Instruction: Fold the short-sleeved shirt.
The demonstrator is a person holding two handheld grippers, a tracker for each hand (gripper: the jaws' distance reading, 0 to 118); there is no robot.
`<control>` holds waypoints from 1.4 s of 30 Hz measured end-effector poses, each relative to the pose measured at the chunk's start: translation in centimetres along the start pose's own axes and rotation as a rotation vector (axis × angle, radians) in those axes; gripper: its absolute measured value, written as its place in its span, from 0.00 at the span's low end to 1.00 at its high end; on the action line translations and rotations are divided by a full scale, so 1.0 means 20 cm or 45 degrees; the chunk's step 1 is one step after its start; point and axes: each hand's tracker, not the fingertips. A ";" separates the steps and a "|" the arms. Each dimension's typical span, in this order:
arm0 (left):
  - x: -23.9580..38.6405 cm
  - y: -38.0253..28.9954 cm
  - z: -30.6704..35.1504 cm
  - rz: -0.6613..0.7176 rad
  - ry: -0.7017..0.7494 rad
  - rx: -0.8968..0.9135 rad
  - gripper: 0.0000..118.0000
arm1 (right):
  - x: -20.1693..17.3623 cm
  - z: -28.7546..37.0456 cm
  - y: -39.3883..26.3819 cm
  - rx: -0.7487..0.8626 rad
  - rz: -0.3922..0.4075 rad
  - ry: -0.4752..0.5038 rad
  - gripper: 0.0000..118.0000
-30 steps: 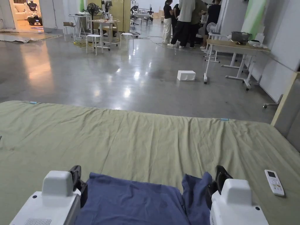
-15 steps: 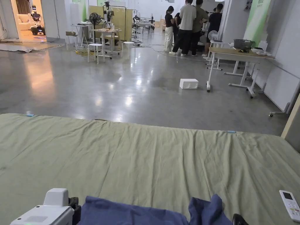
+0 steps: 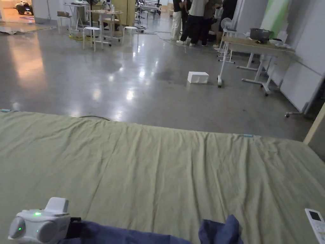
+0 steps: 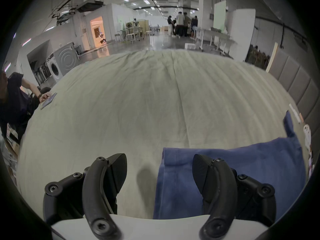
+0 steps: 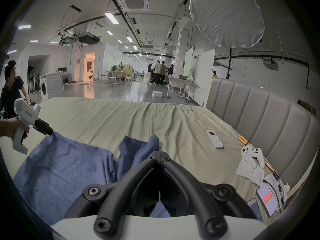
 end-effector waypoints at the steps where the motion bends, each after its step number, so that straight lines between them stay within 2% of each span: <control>1: 0.02 0.00 -0.03 -0.023 0.033 -0.008 0.66 | 0.01 0.00 -0.01 -0.009 0.008 -0.002 0.00; 4: 0.07 0.01 -0.09 -0.091 0.059 -0.010 0.65 | 0.02 -0.02 -0.04 -0.034 0.024 -0.007 0.00; 5: 0.08 0.01 -0.09 -0.119 0.051 -0.006 0.62 | 0.02 -0.02 -0.05 -0.042 0.025 -0.007 0.00; 9: 0.15 0.01 -0.09 -0.163 -0.021 0.007 0.21 | 0.03 -0.03 -0.07 -0.052 0.019 -0.007 0.00; 11: 0.16 0.00 -0.08 -0.152 -0.042 -0.001 0.08 | 0.03 -0.05 -0.08 -0.071 0.007 -0.003 0.00; 12: 0.16 -0.01 -0.07 -0.126 -0.079 -0.002 0.05 | 0.04 -0.06 -0.08 -0.087 -0.020 0.005 0.00; 17: 0.16 0.00 0.12 -0.114 -0.083 0.007 0.04 | 0.12 -0.20 -0.06 -0.201 -0.104 0.034 0.01; 18: 0.15 -0.02 0.15 -0.121 -0.089 0.026 0.04 | 0.14 -0.25 -0.05 -0.242 -0.114 0.026 0.08; 19: 0.15 -0.03 0.17 -0.136 -0.072 0.040 0.04 | 0.17 -0.30 -0.04 -0.290 -0.125 0.036 0.21; 20: 0.14 -0.03 0.20 -0.150 -0.073 0.050 0.04 | 0.19 -0.36 -0.05 -0.370 -0.161 0.050 0.40; 21: 0.14 -0.04 0.24 -0.137 -0.068 0.072 0.04 | 0.21 -0.43 -0.04 -0.422 -0.120 0.044 0.53; 26: 0.14 -0.11 0.44 -0.070 -0.064 0.134 0.04 | 0.28 -0.72 -0.08 -0.571 -0.169 0.072 0.53; 27: 0.14 -0.12 0.47 -0.063 -0.057 0.151 0.04 | 0.28 -0.77 -0.10 -0.611 -0.209 0.078 0.53; 28: 0.15 -0.15 0.51 -0.156 -0.004 0.181 0.04 | 0.28 -0.82 -0.11 -0.679 -0.212 0.108 0.53; 30: 0.15 -0.20 0.55 -0.142 -0.013 0.172 0.04 | 0.25 -0.84 -0.10 -0.755 -0.209 0.178 0.49; 31: 0.16 -0.22 0.57 -0.138 -0.014 0.174 0.04 | 0.23 -0.87 -0.11 -0.813 -0.158 0.203 0.43; 33: 0.16 -0.26 0.60 -0.123 -0.013 0.169 0.04 | 0.19 -0.92 -0.16 -0.896 -0.096 0.148 0.41; 34: 0.17 -0.28 0.62 -0.121 -0.011 0.168 0.04 | 0.18 -0.91 -0.16 -0.850 -0.075 0.140 0.41; 35: 0.16 -0.25 0.59 -0.120 -0.014 0.164 0.04 | 0.15 -0.90 -0.14 -0.824 -0.038 0.144 0.36; 36: 0.16 -0.25 0.59 -0.115 -0.013 0.163 0.04 | 0.13 -0.89 -0.14 -0.812 0.001 0.187 0.15; 37: 0.16 -0.25 0.58 -0.114 -0.015 0.162 0.04 | 0.10 -0.88 -0.15 -0.792 0.029 0.183 0.03; 38: 0.16 -0.25 0.58 -0.112 -0.017 0.161 0.04 | 0.07 -0.89 -0.16 -0.807 0.102 0.136 0.03; 39: 0.11 -0.26 0.54 -0.108 -0.022 0.151 0.04 | 0.06 -0.89 -0.17 -0.797 0.104 0.145 0.03; 40: 0.08 -0.27 0.52 -0.102 -0.024 0.151 0.04 | 0.08 -0.88 -0.17 -0.791 0.076 0.142 0.03; 42: 0.07 -0.25 0.52 -0.084 -0.027 0.149 0.04 | 0.10 -0.83 -0.13 -0.761 -0.044 0.105 0.03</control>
